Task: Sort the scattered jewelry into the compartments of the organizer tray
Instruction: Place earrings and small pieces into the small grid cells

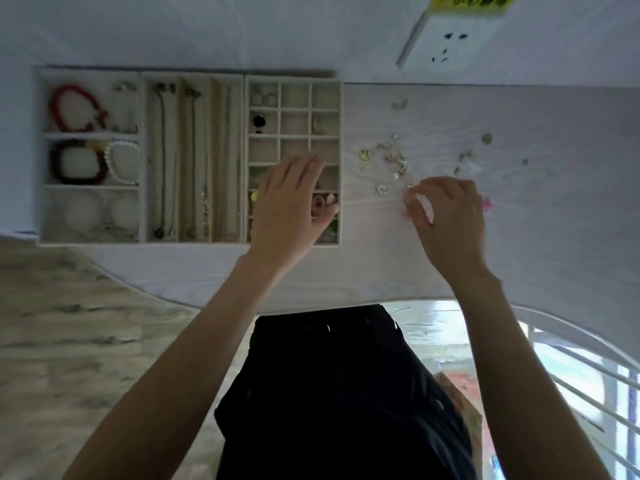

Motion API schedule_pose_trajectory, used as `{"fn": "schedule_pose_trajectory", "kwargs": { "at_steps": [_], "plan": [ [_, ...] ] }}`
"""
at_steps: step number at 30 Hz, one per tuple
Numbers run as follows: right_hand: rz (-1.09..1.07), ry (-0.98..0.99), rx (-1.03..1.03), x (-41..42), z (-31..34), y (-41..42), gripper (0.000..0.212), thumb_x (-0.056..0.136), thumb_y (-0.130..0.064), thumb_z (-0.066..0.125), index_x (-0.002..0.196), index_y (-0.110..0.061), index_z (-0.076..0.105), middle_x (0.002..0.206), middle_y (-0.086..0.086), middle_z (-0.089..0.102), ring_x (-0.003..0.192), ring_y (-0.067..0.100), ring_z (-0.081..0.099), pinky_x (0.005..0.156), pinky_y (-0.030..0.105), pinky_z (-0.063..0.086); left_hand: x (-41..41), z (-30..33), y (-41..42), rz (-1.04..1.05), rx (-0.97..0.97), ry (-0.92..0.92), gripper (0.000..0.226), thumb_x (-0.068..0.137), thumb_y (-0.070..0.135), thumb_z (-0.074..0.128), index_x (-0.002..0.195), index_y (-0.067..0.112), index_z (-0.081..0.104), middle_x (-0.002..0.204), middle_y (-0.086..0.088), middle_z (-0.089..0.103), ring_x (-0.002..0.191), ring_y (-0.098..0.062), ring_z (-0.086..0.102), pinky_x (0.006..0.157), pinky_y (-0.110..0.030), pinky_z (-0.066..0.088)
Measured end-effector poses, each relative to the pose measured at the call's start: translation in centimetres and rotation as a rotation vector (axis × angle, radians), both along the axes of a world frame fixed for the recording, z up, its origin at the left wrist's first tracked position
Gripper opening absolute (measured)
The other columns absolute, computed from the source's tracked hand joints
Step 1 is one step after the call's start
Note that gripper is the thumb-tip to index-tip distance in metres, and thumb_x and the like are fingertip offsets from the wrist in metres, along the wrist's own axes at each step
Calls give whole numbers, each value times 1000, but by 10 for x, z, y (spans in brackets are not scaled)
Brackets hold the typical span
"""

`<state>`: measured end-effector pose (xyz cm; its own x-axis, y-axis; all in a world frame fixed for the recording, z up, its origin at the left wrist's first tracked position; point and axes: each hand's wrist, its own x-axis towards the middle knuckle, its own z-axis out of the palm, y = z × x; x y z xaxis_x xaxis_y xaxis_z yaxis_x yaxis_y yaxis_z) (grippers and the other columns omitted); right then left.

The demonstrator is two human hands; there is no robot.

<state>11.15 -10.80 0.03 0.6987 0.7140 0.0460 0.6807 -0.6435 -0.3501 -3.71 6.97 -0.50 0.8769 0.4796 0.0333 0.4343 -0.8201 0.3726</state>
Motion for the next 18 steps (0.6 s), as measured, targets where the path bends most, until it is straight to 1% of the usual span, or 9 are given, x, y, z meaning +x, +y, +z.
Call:
{"fn": "schedule_pose_trajectory", "kwargs": {
  "at_steps": [3, 5, 6, 8, 10, 11, 13, 15, 18],
  "plan": [
    [-26, 48, 1, 1, -13, -13, 24, 84, -22, 66, 106, -11, 67, 110, 14, 59, 93, 33, 53, 76, 32, 41, 0, -7, -11, -10, 10, 36, 61, 85, 46, 54, 133, 8, 52, 135, -7, 53, 126, -28, 45, 107, -41, 35],
    [-51, 165, 40, 1, -21, -15, 25, 82, -16, 70, 106, -10, 66, 108, 15, 57, 86, 32, 57, 71, 28, 39, 2, -12, -19, -19, 31, 30, 61, 85, 46, 54, 133, 9, 52, 136, -5, 53, 127, -26, 44, 108, -40, 33],
    [-58, 216, 77, 0, -25, -15, 23, 82, -14, 69, 105, -8, 67, 105, 16, 57, 80, 32, 59, 68, 27, 41, 2, -14, -22, -20, 36, 26, 60, 85, 46, 53, 133, 10, 52, 136, -4, 53, 126, -26, 43, 108, -41, 33],
    [-52, 238, 130, -2, -31, -10, 17, 83, -12, 65, 99, -6, 68, 97, 15, 58, 70, 30, 61, 62, 31, 49, 1, -16, -25, -3, 26, 20, 59, 86, 44, 51, 134, 11, 52, 137, -3, 53, 126, -25, 41, 108, -46, 34],
    [-55, 222, 159, 1, -34, -8, 14, 84, -10, 63, 96, -5, 68, 94, 14, 60, 66, 28, 61, 61, 35, 51, 1, -19, -26, 15, 2, 2, 58, 87, 43, 51, 135, 12, 51, 139, -1, 52, 127, -23, 38, 107, -50, 35],
    [-67, 224, 176, 3, -35, -8, 14, 84, -9, 63, 97, -5, 68, 94, 13, 60, 66, 26, 61, 62, 33, 51, 1, -21, -28, 18, -2, -6, 57, 87, 42, 52, 135, 13, 51, 139, -1, 52, 127, -23, 38, 107, -49, 34],
    [-87, 240, 223, 9, -33, -9, 17, 82, -4, 62, 99, -7, 68, 95, 11, 61, 67, 14, 59, 63, 27, 48, 0, -21, -29, 21, 3, -25, 56, 87, 40, 53, 136, 12, 51, 139, 0, 52, 126, -23, 38, 107, -46, 34],
    [-111, 277, 266, 14, -30, -13, 27, 78, 4, 60, 101, -7, 67, 98, 10, 61, 69, 3, 56, 64, 18, 45, 1, -21, -29, 27, -7, -26, 56, 88, 40, 53, 136, 12, 50, 140, 0, 51, 126, -23, 37, 107, -44, 33],
    [-122, 307, 279, 17, -27, -27, 33, 76, 8, 57, 104, -7, 66, 103, 9, 60, 70, 9, 58, 65, 10, 44, 2, -21, -31, 46, -24, -20, 57, 88, 39, 52, 137, 12, 49, 141, 0, 50, 127, -22, 35, 107, -42, 30]
  ]
}}
